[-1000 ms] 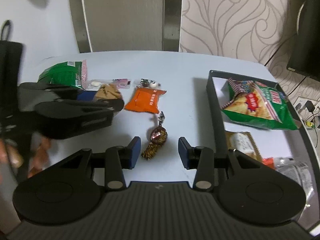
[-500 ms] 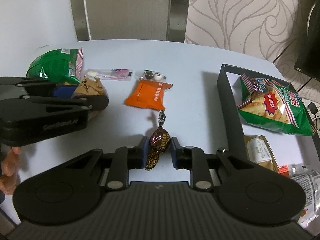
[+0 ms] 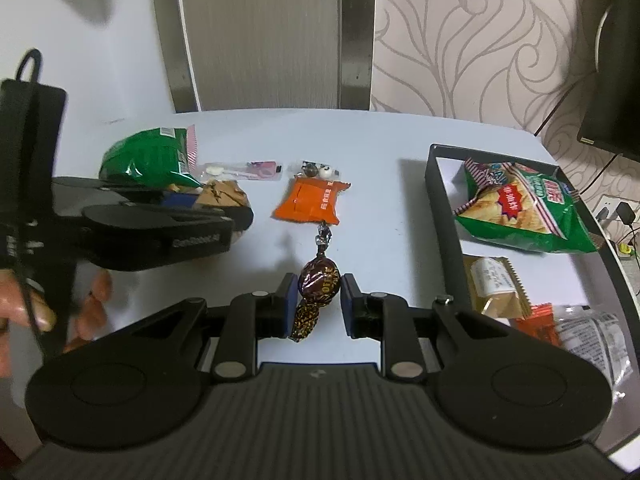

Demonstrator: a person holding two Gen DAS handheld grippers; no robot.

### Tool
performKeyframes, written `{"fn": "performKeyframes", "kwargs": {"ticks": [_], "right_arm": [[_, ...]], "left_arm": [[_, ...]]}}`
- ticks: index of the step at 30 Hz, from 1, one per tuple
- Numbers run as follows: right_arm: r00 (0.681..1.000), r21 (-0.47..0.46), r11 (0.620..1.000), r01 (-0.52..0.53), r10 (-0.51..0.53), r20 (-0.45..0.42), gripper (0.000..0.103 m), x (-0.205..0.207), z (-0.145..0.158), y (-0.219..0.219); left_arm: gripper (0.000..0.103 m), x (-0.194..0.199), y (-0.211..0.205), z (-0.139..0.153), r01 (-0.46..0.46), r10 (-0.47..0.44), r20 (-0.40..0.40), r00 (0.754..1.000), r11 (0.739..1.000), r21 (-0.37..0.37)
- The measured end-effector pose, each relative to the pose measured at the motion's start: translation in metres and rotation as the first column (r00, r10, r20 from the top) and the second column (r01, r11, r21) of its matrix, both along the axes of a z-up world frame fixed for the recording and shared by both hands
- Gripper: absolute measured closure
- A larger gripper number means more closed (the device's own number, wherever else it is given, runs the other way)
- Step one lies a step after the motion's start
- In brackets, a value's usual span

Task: Organize snacks
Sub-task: 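Lift the peanut pack and chocolate candy and carry both toward the black box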

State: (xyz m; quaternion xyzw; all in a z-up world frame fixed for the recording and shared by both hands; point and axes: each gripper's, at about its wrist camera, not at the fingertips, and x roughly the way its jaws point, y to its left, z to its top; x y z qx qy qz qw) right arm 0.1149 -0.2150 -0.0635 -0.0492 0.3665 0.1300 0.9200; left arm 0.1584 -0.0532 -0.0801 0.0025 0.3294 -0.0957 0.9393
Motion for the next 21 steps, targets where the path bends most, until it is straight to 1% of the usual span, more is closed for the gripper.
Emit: {"fn": "performKeyframes", "kwargs": {"ticks": [7, 12, 21], "right_arm": [[1.000, 0.013, 1.000, 0.013, -0.013, 0.006, 0.076, -0.015, 0.007, -0.010], [1.000, 0.015, 1.000, 0.015, -0.015, 0.003, 0.076, -0.023, 0.008, -0.014], [1.000, 0.015, 1.000, 0.015, -0.014, -0.020, 0.076, -0.034, 0.004, -0.018]], "left_arm": [[0.068, -0.007, -0.009, 0.002, 0.006, -0.006, 0.010, 1.000, 1.000, 0.014], [0.067, -0.010, -0.012, 0.002, 0.005, -0.005, 0.009, 1.000, 1.000, 0.030], [0.068, -0.019, -0.011, 0.000, -0.009, 0.009, -0.001, 1.000, 0.999, 0.030]]}}
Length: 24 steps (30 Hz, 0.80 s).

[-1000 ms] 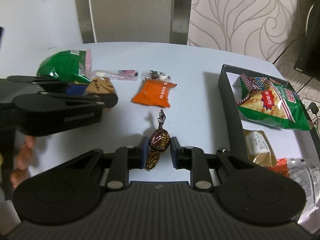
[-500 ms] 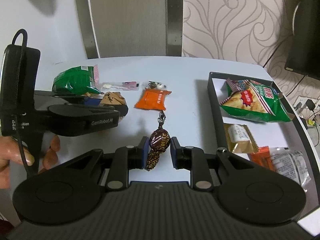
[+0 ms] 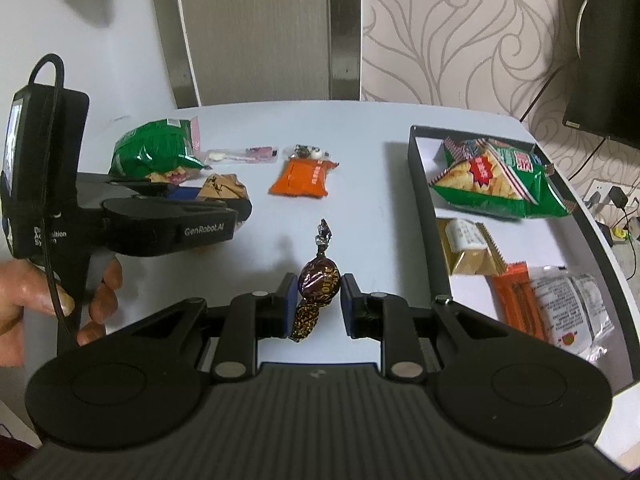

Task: Organize snacks
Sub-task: 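Lift the peanut pack and chocolate candy and carry both toward the black box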

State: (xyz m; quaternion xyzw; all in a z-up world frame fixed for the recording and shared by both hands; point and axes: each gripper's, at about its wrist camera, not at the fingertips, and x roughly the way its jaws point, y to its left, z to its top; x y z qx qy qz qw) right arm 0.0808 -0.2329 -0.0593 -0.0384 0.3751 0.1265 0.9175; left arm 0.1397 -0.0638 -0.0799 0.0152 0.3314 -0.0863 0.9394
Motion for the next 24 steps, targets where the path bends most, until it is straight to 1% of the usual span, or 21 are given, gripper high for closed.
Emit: {"fn": "performKeyframes", "kwargs": {"ticks": [6, 12, 19, 24], "right_arm": [[1.000, 0.014, 1.000, 0.001, -0.001, -0.008, 0.076, -0.007, -0.002, -0.001], [1.000, 0.037, 0.999, 0.003, -0.003, 0.000, 0.076, -0.013, 0.001, -0.005], [1.000, 0.058, 0.998, 0.000, -0.001, 0.017, 0.076, -0.019, 0.006, -0.008], [0.999, 0.071, 0.997, -0.002, -0.001, 0.039, 0.076, -0.023, 0.014, -0.012]], "left_arm": [[0.068, -0.005, 0.001, 0.002, -0.012, 0.011, -0.012, 1.000, 1.000, -0.023], [0.068, -0.008, -0.002, 0.010, -0.011, 0.011, 0.007, 1.000, 1.000, -0.024], [0.068, -0.006, -0.008, 0.014, -0.009, 0.010, 0.020, 1.000, 1.000, -0.008], [0.068, -0.006, -0.016, 0.022, 0.001, -0.001, 0.046, 0.999, 1.000, 0.000]]}}
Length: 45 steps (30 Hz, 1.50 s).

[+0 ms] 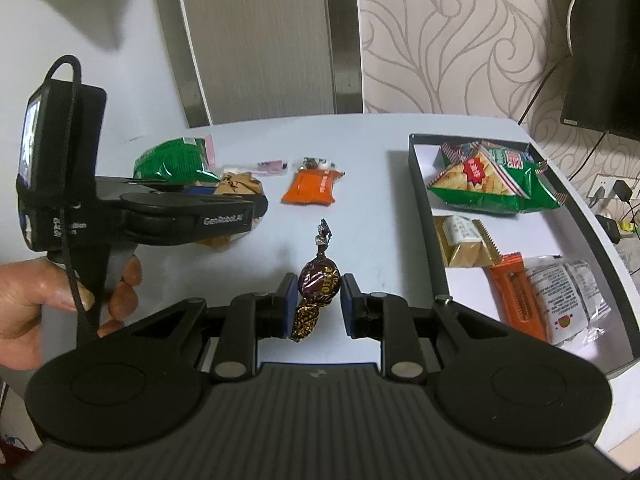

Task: Organize snacks
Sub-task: 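Lift the peanut pack and chocolate candy and carry both toward the black box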

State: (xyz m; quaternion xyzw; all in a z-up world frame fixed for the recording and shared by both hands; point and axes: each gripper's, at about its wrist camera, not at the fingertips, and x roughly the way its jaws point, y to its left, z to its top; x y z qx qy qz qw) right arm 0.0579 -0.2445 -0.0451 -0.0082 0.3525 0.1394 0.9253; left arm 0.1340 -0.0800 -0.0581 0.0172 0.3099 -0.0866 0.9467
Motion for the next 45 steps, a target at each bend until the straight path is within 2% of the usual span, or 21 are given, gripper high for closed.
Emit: {"fn": "performKeyframes", "kwargs": {"ticks": [10, 45], "right_arm": [[0.999, 0.023, 1.000, 0.002, -0.003, 0.032, 0.076, -0.005, 0.014, -0.007], [1.000, 0.027, 1.000, 0.001, -0.001, 0.023, 0.076, -0.001, 0.013, -0.017]], "left_arm": [[0.068, 0.006, -0.017, 0.007, 0.024, -0.024, 0.008, 1.000, 1.000, -0.007], [0.068, 0.025, -0.042, 0.005, 0.053, -0.053, 0.005, 0.999, 0.999, -0.007]]}}
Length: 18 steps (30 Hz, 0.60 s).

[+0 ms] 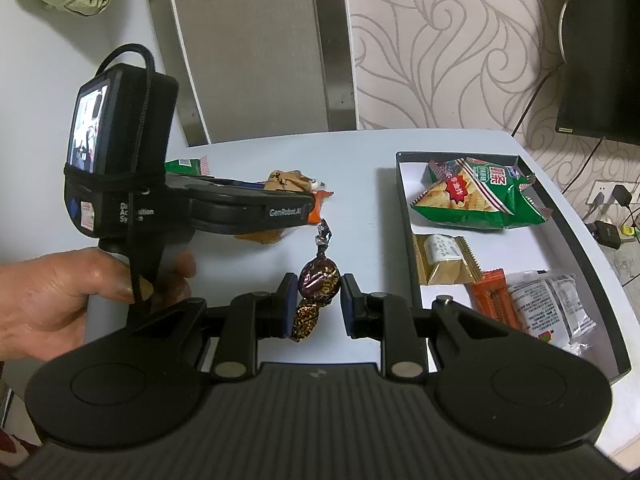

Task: Organize snacks
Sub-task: 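Lift the peanut pack and chocolate candy and carry both toward the black box, then lower both held snacks into the black box and open both tools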

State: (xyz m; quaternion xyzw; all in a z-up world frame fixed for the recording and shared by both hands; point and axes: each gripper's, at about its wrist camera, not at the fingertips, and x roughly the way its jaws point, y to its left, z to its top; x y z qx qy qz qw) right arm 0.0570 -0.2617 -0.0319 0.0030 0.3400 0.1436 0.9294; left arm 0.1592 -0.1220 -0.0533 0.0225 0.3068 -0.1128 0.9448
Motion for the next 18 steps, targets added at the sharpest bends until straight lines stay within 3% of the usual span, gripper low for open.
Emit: {"fn": "performKeyframes", "kwargs": {"ticks": [18], "right_arm": [[0.997, 0.023, 0.997, 0.080, -0.080, 0.015, 0.076, -0.009, 0.005, -0.036]], "left_arm": [[0.068, 0.000, -0.040, 0.006, 0.064, -0.064, 0.005, 0.998, 0.998, -0.014]]}}
